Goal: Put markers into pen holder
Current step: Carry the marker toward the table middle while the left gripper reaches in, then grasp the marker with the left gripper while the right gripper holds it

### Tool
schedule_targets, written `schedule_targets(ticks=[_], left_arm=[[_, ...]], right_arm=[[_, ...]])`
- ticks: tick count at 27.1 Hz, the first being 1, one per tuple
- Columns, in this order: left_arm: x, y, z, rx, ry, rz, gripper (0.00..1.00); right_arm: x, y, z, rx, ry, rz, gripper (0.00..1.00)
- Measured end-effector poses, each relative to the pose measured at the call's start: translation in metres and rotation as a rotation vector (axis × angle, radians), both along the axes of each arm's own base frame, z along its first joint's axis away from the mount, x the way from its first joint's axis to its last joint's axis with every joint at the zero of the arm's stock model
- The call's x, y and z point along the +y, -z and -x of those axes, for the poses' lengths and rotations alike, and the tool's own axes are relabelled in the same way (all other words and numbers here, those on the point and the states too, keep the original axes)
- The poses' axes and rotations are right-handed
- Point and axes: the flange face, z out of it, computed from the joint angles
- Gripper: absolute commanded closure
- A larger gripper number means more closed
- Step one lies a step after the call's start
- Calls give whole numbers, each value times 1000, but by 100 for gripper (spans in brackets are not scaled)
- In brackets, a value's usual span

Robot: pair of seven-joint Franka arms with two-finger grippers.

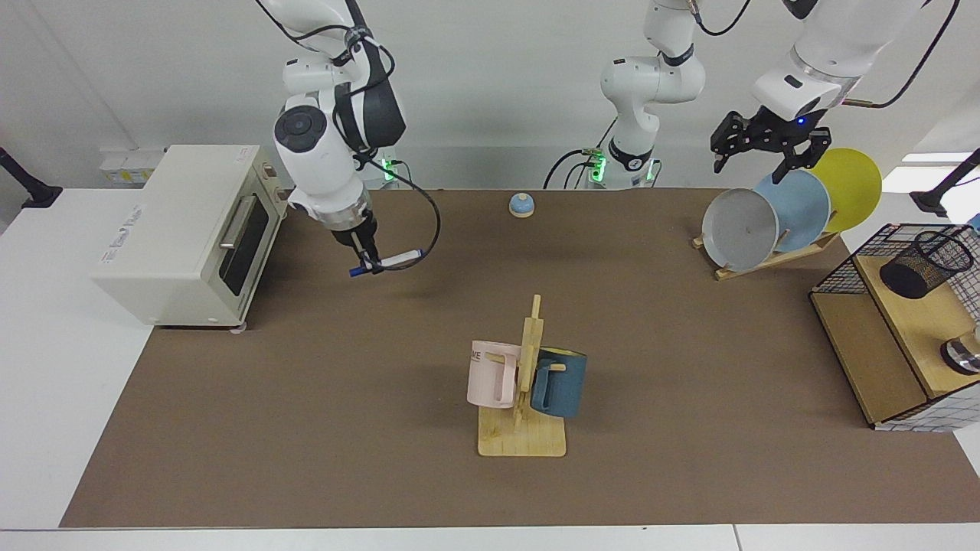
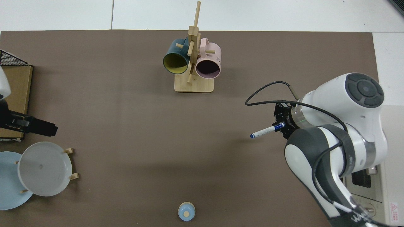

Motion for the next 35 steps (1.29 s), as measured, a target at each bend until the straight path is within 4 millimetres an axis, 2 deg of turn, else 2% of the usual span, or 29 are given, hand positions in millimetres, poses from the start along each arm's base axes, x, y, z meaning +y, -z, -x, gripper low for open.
schedule_targets(ticks=[7, 11, 13, 16, 21, 25, 29, 35], left_arm=[[-3, 7, -1, -3, 4, 24, 2], [-5, 8, 1, 4, 32, 27, 1], [-7, 7, 3, 5, 46, 27, 1], [-9, 6, 5, 4, 72, 29, 1], [-11, 7, 7, 2, 230, 42, 4], [-16, 11, 9, 4, 432, 62, 6], [-30, 17, 14, 9, 625, 95, 8], [-60, 19, 30, -16, 778, 179, 7]], right_arm=[[51, -75, 38, -13, 2, -68, 100], [89, -98, 63, -16, 14, -79, 100], [117, -106, 77, -17, 32, -82, 100], [156, -114, 96, -32, 58, -94, 100], [200, -126, 117, -79, 114, -139, 100], [213, -129, 121, -98, 132, -163, 100], [220, -129, 119, -108, 129, -178, 100], [243, -113, 122, -84, 93, -167, 100]])
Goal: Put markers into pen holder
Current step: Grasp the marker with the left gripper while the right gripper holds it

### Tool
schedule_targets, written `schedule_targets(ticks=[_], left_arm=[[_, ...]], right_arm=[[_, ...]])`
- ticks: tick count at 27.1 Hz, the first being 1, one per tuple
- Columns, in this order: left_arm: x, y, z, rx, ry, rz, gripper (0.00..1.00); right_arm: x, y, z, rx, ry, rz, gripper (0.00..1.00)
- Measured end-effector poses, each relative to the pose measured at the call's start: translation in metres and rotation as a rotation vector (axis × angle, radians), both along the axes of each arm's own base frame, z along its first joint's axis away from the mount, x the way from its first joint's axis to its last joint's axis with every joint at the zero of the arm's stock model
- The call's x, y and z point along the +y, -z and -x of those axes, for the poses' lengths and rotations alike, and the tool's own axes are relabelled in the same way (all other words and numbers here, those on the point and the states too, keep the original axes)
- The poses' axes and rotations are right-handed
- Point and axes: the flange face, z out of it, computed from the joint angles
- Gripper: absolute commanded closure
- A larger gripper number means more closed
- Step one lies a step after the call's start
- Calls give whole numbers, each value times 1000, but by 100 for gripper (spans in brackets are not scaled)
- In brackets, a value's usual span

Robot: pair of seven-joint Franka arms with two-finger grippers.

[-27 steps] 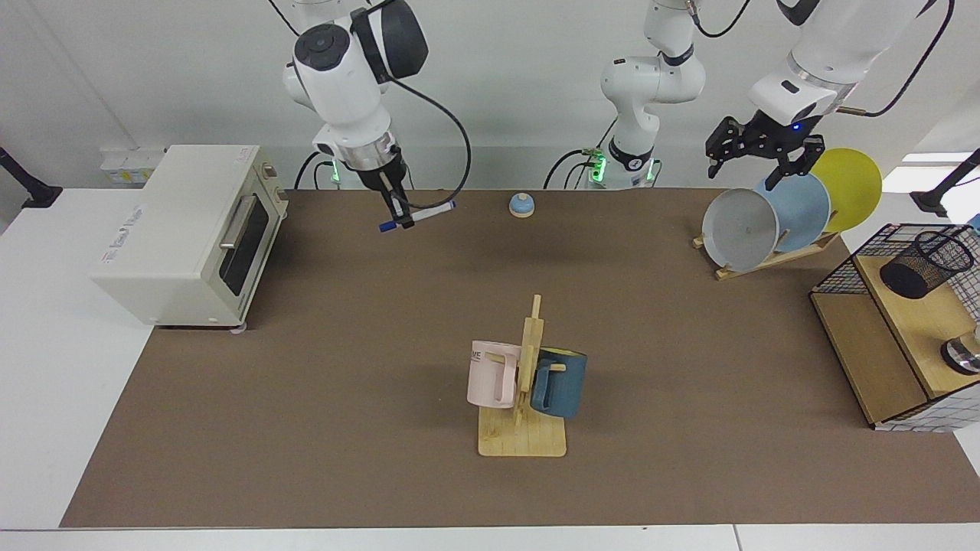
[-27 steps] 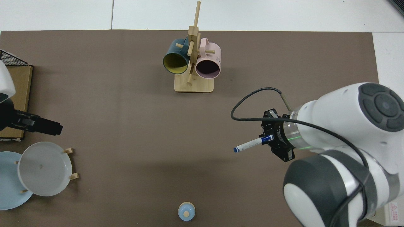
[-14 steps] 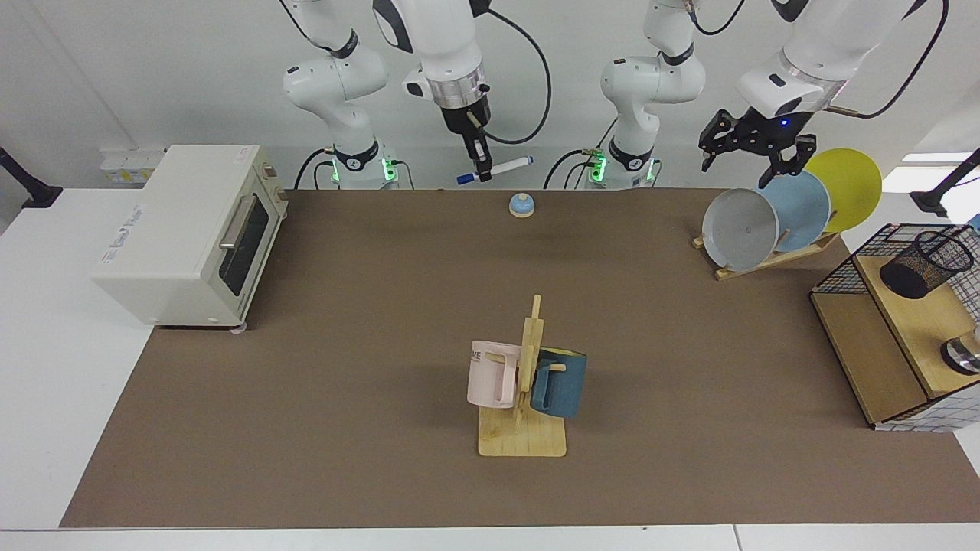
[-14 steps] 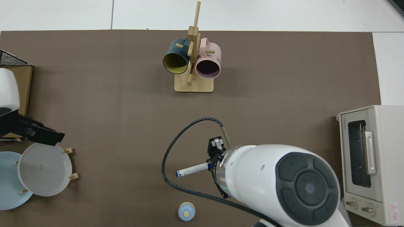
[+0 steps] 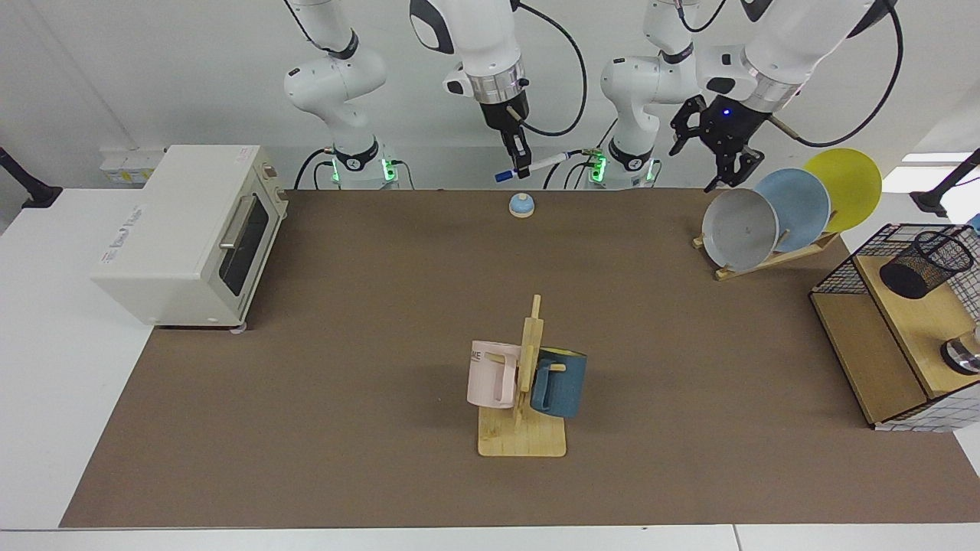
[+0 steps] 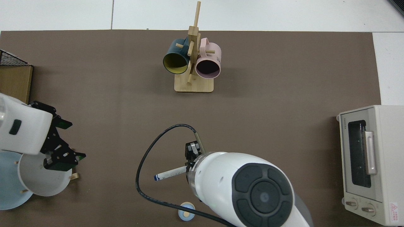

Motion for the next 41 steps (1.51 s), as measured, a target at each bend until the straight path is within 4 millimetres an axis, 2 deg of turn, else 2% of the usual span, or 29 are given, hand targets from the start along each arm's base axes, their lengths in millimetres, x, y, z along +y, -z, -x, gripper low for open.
schedule_targets(ticks=[4, 9, 18, 26, 34, 38, 41], left_arm=[[-40, 4, 13, -47, 76, 9, 7], [-86, 19, 33, -76, 164, 12, 7], [-129, 25, 61, -89, 267, 17, 8], [-146, 27, 69, -103, 303, 22, 8], [-151, 48, 67, -96, 287, 66, 8], [-155, 52, 68, -96, 276, 92, 15], [-156, 53, 68, -95, 270, 95, 24]], right_arm=[[11, 7, -2, -11, -12, -2, 100], [26, 7, 2, -38, -46, 11, 100], [42, 12, -7, -58, -71, 31, 100], [47, 8, -10, -65, -75, 26, 100], [51, 1, -14, -68, -76, 19, 100], [49, 2, -17, -65, -72, 23, 100], [48, 3, -18, -64, -70, 23, 100]])
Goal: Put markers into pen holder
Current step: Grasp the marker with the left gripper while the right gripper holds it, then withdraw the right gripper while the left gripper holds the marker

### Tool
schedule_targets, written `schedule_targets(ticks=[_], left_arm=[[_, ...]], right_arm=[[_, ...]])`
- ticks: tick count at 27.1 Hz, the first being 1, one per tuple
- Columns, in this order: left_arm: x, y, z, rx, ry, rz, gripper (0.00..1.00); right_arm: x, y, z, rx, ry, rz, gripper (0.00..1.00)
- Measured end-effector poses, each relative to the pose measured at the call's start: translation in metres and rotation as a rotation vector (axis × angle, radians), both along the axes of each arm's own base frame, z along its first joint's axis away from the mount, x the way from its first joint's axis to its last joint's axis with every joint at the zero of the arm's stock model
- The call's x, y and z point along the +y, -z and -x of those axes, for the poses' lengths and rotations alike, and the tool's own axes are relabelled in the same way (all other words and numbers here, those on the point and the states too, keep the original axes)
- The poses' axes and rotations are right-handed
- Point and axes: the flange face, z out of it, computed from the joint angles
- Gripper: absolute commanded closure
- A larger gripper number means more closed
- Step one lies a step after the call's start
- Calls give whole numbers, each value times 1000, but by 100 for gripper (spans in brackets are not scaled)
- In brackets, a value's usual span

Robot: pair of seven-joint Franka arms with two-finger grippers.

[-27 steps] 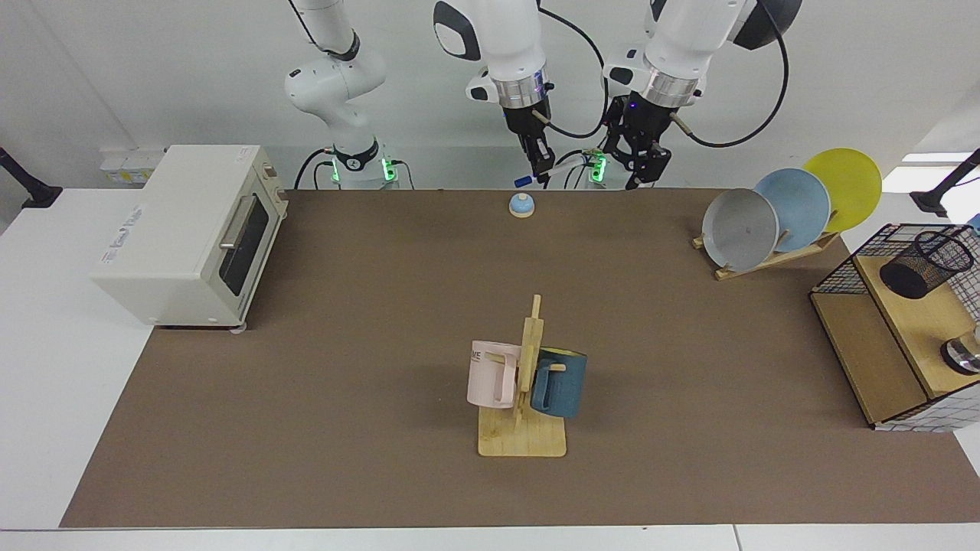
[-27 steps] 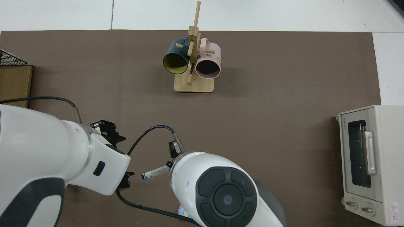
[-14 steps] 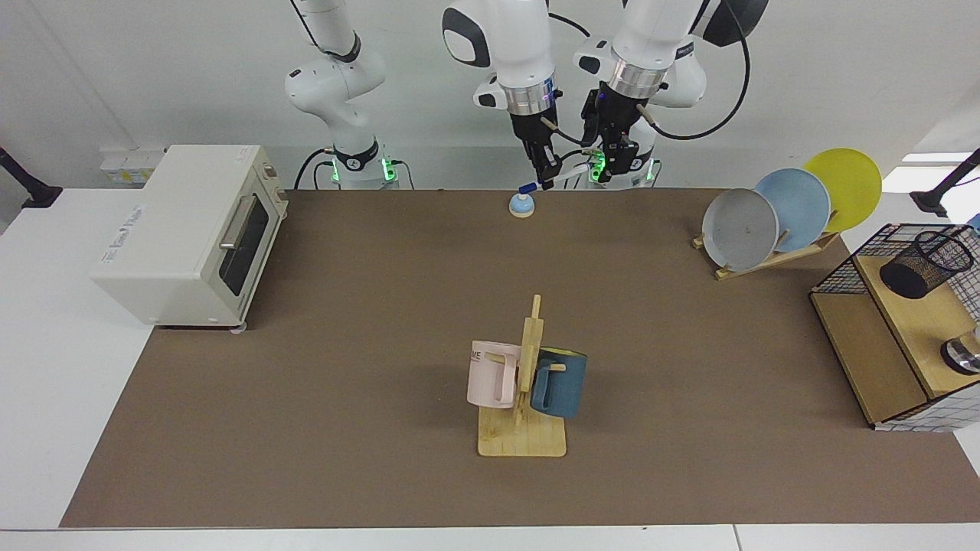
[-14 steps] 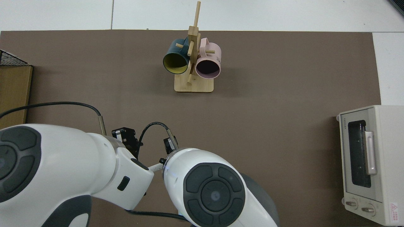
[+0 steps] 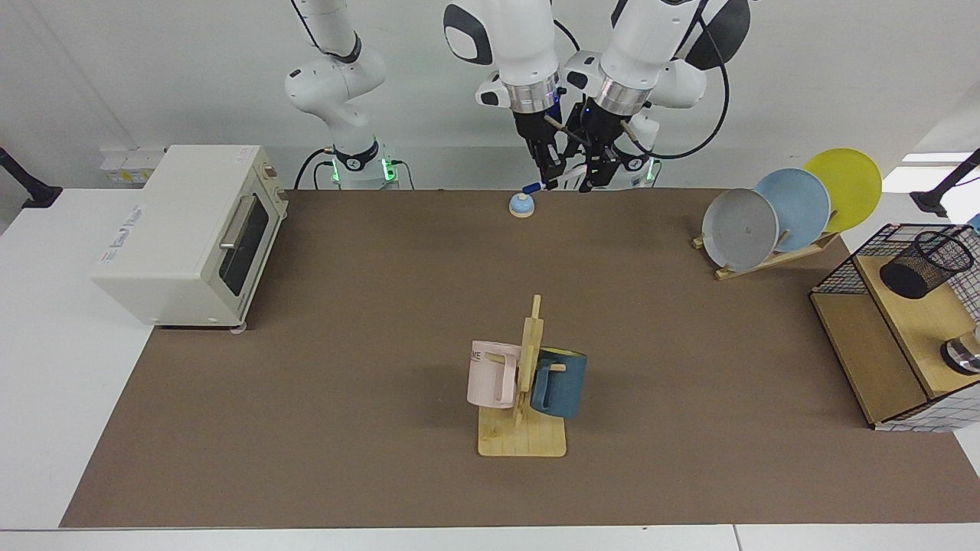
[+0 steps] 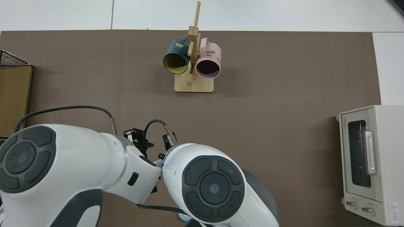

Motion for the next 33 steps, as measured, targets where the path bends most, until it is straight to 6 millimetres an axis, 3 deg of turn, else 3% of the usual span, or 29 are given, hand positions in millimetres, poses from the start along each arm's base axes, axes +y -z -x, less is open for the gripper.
schedule_targets(ticks=[7, 10, 12, 27, 29, 30, 31, 33], left_arm=[[-1, 0, -1, -5, -6, 5, 50], [-1, 1, -1, -4, -10, 5, 74], [-1, 1, -1, -3, -13, 5, 98], [-1, 2, 0, 11, -61, 10, 100], [-1, 2, 0, 14, -77, 9, 100], [-2, 2, 0, 15, -80, 9, 100], [-2, 3, 0, 16, -83, 8, 100], [-2, 3, -1, 14, -87, 9, 100]], right_arm=[[-1, 0, -1, 0, 2, 0, 100], [-1, 0, -1, 0, 2, 0, 100], [-1, 1, -1, 1, 2, 0, 100], [-2, 2, -5, 1, 16, 1, 100], [-2, 2, -5, 2, 17, 0, 86], [-2, 2, -5, 3, 17, 0, 73], [-2, 3, -6, 4, 18, -1, 54], [-3, 3, -7, 6, 22, -2, 1]])
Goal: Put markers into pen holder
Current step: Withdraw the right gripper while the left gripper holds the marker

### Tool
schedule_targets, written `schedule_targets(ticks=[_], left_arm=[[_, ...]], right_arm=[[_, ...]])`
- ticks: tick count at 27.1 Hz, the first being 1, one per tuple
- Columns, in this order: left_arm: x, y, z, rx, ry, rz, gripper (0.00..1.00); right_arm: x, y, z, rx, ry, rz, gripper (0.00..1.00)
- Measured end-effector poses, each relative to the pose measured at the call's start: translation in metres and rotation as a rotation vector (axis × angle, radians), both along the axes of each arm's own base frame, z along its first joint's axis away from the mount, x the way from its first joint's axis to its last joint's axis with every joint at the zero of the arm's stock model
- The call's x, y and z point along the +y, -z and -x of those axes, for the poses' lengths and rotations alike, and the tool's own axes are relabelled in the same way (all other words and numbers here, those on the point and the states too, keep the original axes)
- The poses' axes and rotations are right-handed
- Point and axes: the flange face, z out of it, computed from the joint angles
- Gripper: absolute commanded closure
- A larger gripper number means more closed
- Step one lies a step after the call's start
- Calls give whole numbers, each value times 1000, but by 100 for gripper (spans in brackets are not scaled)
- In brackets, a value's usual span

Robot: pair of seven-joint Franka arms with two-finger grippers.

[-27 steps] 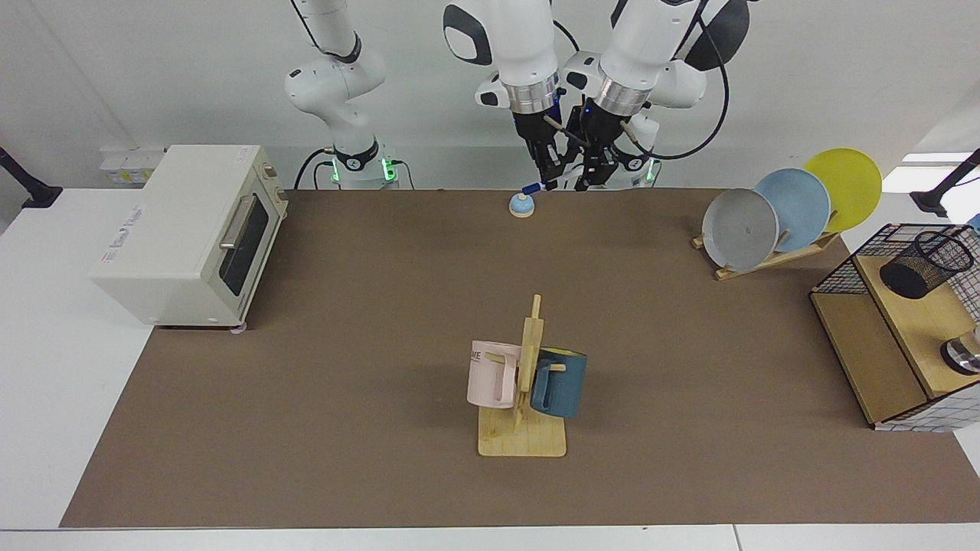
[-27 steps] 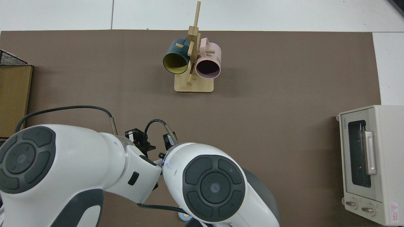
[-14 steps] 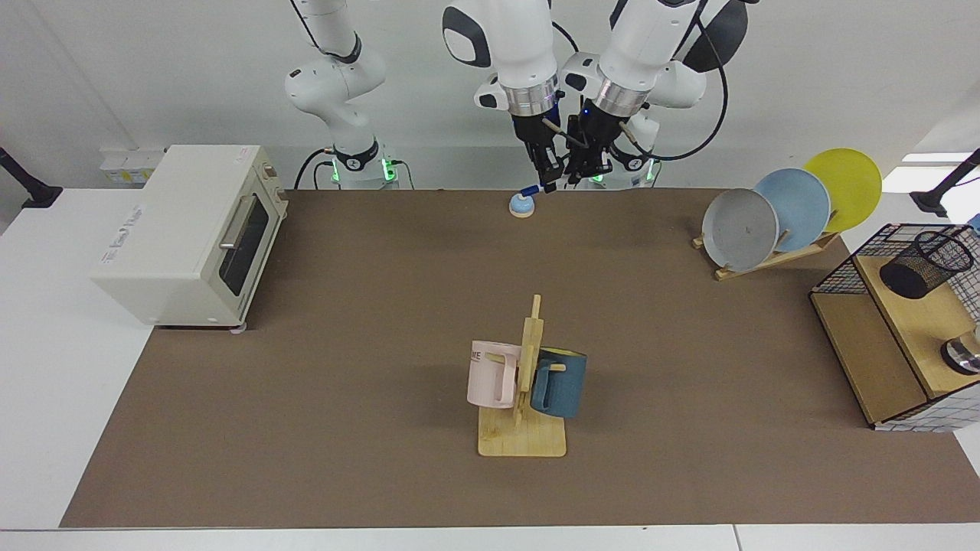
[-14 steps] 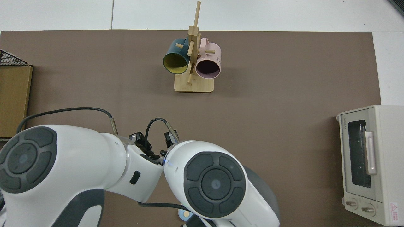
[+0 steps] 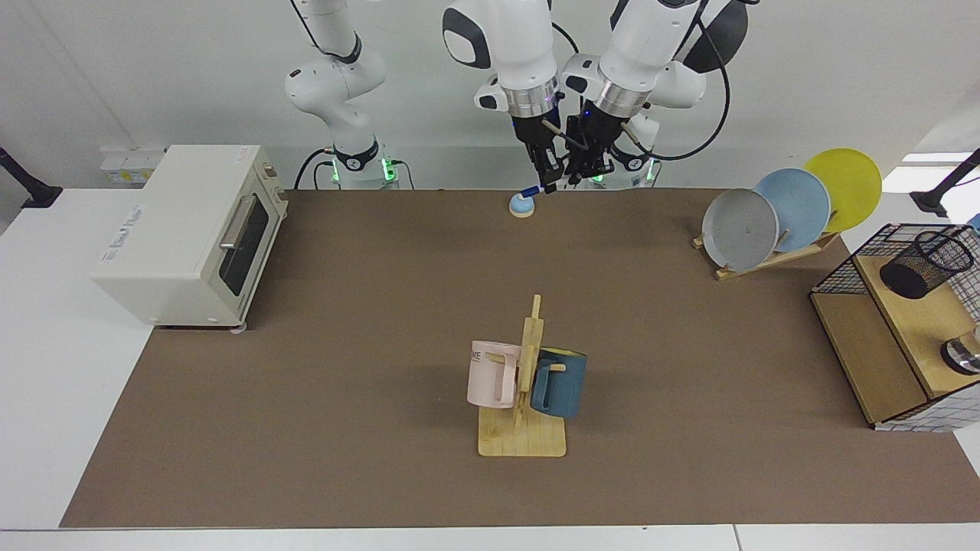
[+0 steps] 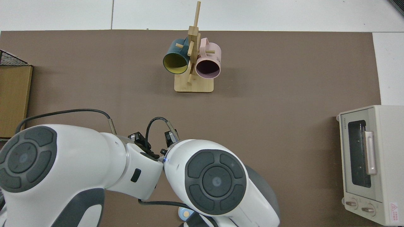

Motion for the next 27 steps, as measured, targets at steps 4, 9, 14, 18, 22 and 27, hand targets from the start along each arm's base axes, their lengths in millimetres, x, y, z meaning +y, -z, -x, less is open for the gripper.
schedule_targets(ticks=[4, 9, 14, 18, 22, 27], left_arm=[[0, 3, -1, 7, -13, -3, 100], [1, 7, -1, 15, -18, -6, 100], [3, 8, -2, 19, -22, -7, 100], [6, 9, -4, 20, -28, -7, 100], [9, 9, -6, 20, -33, -10, 100], [19, 10, -11, 4, -44, -43, 100]], right_arm=[[-13, -1, -13, -2, 32, -2, 0], [-42, -2, -37, -7, 74, 0, 0], [-80, 2, -60, -10, -17, 35, 0], [-123, 8, -80, -1, -185, 77, 0], [-167, 13, -98, -7, -373, 100, 0], [-213, 17, -113, -21, -580, 112, 0]])
